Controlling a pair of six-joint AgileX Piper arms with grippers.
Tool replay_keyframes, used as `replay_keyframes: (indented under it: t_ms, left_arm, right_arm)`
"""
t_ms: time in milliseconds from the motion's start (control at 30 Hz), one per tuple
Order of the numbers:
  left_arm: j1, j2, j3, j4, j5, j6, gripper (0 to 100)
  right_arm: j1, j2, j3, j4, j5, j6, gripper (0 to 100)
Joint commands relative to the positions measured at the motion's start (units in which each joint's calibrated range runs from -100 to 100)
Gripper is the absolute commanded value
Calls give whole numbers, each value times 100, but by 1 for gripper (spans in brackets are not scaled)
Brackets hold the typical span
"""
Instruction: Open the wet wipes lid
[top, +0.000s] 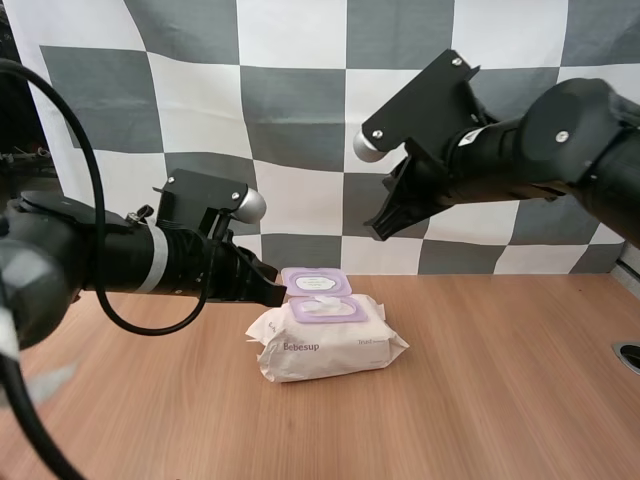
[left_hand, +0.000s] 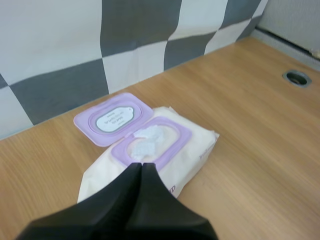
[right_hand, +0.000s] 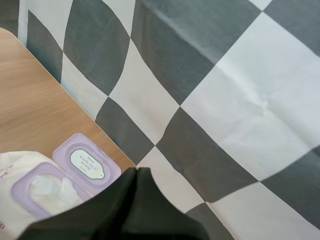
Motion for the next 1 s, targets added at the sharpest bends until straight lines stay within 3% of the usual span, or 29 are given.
replay_keyframes:
  t_ms: [0, 200, 333, 467, 600, 767, 867, 967]
  left_arm:
    - [-113, -948, 51, 77, -62, -323, 0]
    - [-683, -2488, 52, 198, -1175, -744, 0]
    - [-877, -3305, 52, 762, -1973, -1372, 0]
    - [-995, -3618, 52, 2638, -3197, -2740, 0]
    - [-1109, -3903, 105, 4722, -4718, -4818, 0]
    - [-1244, -4322, 875, 7242, -5815, -7215, 0]
    - [-1266, -4501, 1580, 8375, -6002, -7966, 0]
    - [-1266, -4682, 2281, 8936, -6199, -8357, 0]
  right_arm:
    - [-71, -1846, -5, 3, 473, 102, 0]
    - [-166, -3288, 267, -34, 1115, 114, 0]
    - [-166, -4396, 795, -13, 1008, 182, 0]
    - [-146, -5378, 1441, -39, 287, 536, 0]
    - [-184, -5378, 1725, -380, 61, 1308, 0]
    - [-321, -5378, 2256, -552, -863, 1596, 0]
    - [-407, -5378, 2697, -410, -1233, 1807, 0]
    - [-462, -5378, 3107, -255, -1541, 1787, 0]
